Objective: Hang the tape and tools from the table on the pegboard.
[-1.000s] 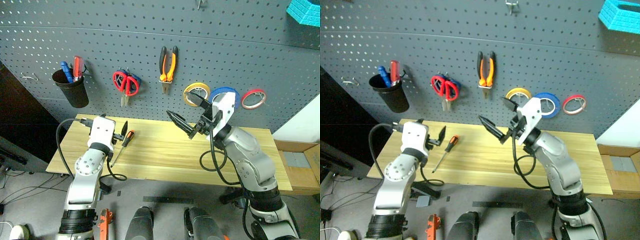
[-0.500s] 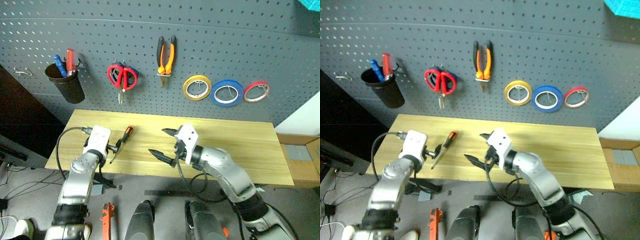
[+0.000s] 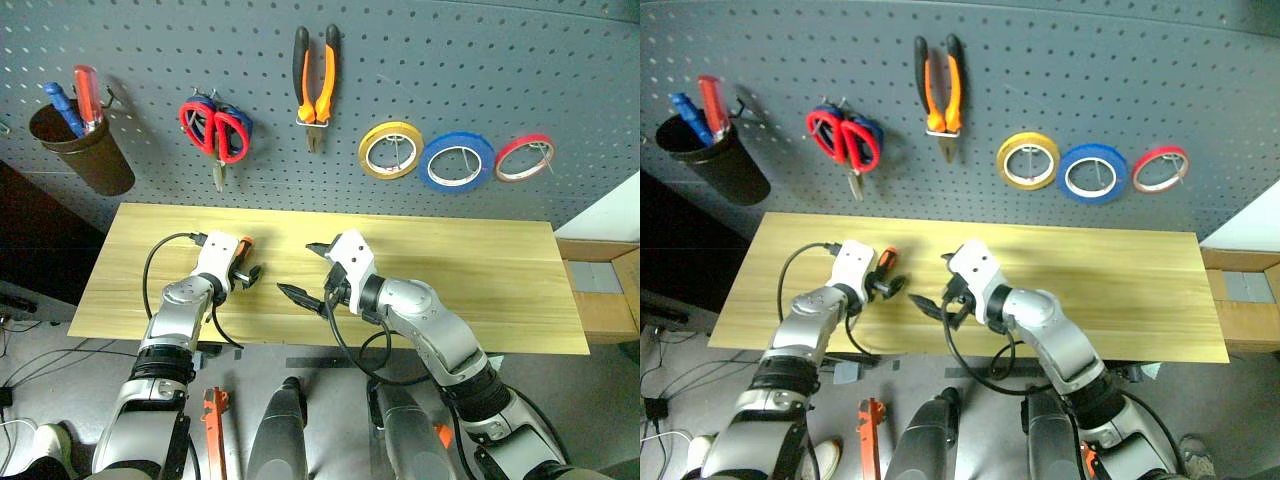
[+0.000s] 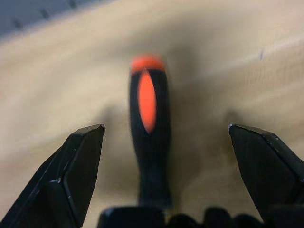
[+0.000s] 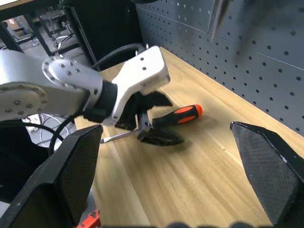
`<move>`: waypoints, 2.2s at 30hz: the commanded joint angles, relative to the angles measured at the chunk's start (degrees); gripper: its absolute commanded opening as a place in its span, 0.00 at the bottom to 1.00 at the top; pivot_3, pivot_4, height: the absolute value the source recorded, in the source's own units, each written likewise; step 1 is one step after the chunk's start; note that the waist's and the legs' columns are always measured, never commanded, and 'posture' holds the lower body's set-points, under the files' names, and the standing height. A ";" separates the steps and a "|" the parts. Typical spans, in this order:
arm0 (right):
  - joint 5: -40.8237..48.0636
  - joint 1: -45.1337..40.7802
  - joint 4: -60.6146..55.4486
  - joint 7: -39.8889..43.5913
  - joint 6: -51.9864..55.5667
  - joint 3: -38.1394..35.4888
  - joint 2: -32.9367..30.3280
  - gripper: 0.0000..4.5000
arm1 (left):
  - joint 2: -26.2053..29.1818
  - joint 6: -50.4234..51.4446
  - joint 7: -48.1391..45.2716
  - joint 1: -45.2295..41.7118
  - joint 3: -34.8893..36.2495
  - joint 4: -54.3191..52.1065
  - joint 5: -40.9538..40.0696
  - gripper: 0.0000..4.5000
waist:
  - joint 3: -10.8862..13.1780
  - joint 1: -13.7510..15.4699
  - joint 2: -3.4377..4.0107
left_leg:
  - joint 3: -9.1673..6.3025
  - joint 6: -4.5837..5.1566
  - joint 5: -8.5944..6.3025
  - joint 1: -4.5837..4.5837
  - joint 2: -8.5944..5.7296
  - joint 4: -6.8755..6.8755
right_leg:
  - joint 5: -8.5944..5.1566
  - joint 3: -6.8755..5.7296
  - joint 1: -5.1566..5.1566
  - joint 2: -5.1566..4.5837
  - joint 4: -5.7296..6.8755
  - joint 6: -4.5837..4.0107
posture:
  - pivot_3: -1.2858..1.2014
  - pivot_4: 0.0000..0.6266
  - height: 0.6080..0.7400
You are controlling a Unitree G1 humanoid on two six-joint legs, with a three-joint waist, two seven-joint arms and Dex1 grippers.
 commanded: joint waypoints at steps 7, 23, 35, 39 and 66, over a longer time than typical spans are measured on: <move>0.41 -0.01 -2.08 0.11 -0.31 -1.09 0.74 1.00 | 0.70 6.25 1.10 0.69 2.48 -2.72 -2.41 0.56 | 0.73 -0.35 0.00 | 0.04 -0.08 0.05 0.17 -0.02 0.04 | -0.04 0.10 -0.02 0.03 0.29 -0.01 | 0.54 0.69 1.00; 8.49 0.45 -6.52 5.37 -0.40 -6.18 1.72 1.00 | 1.13 7.89 3.22 7.93 1.68 -17.62 -1.33 0.11 | 0.87 -0.28 -0.07 | 0.08 -0.10 0.04 0.10 -0.01 -0.09 | -0.07 0.15 -0.07 -0.02 0.11 0.02 | 0.56 0.57 1.00; 15.65 -3.01 -9.71 2.06 -0.87 -11.50 7.40 1.00 | -0.23 8.69 18.19 26.89 5.32 -70.11 13.33 0.11 | -1.28 2.45 -0.63 | -0.31 -0.75 0.12 -0.09 0.01 -0.32 | -0.14 -0.39 -0.16 -0.35 -0.02 -0.23 | 0.63 0.30 1.00; 15.00 -8.29 -5.53 0.22 -3.44 -12.74 11.27 1.00 | 5.48 3.03 21.80 11.03 12.14 -61.44 13.88 0.11 | -2.79 3.59 -1.10 | -0.37 -0.72 0.38 -0.04 0.11 -0.52 | 0.09 -0.72 0.03 -0.06 -0.46 -0.30 | 0.63 0.28 1.00; 12.28 -20.57 7.44 -4.68 -9.39 -17.00 11.90 1.00 | 10.32 -30.11 21.45 -32.53 5.95 6.00 7.83 0.11 | -3.54 5.23 -0.88 | -0.58 -0.77 0.66 -0.34 0.12 -0.95 | 0.39 -1.69 -0.32 -0.38 -0.30 -0.78 | 0.60 0.50 1.00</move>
